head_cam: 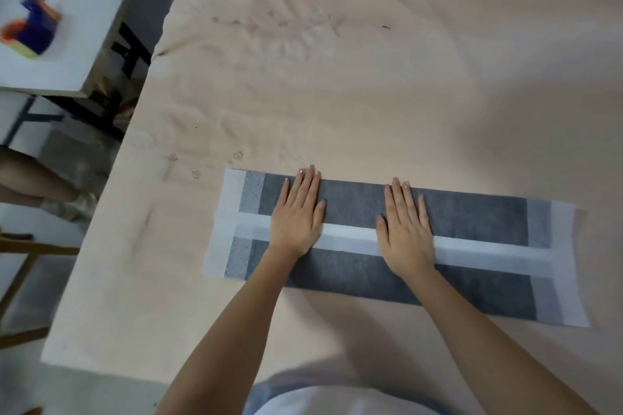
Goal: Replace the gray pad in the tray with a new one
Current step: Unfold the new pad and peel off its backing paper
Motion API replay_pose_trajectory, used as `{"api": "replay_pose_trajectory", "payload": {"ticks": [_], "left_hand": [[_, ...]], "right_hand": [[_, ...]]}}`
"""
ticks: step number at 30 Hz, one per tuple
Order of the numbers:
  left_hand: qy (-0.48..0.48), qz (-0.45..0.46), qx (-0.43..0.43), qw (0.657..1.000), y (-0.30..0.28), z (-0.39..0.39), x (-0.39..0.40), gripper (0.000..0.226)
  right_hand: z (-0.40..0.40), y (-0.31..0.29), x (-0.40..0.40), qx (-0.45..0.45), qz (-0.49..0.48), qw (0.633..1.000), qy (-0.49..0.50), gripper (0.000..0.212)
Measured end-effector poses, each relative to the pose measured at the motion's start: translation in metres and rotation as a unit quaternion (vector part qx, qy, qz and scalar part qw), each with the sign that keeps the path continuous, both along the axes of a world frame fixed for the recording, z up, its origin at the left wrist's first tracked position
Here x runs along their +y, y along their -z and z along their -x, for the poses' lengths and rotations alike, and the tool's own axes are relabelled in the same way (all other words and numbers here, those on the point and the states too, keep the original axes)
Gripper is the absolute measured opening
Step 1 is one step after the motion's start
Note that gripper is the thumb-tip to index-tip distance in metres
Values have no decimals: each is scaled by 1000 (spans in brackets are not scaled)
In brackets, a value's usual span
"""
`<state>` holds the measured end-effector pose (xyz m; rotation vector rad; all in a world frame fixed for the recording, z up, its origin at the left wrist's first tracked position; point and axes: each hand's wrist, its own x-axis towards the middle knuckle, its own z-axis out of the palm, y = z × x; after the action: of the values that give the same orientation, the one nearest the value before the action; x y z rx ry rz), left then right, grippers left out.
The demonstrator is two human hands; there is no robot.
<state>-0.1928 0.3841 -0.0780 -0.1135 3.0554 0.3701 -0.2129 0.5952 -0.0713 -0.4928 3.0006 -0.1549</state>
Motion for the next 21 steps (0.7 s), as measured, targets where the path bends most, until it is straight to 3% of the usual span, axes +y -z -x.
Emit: {"api": "replay_pose_trajectory", "payload": {"ticks": [14,21], "left_hand": [[-74,-7,-3,997,0,-8,-92,57],[-137,5,-8,991,-11,-14,-96,59]], "right_hand": [[-1,1,-1,8,12,1000,5,58],[-2,-4,-4,7,20,1000,21,60]]}}
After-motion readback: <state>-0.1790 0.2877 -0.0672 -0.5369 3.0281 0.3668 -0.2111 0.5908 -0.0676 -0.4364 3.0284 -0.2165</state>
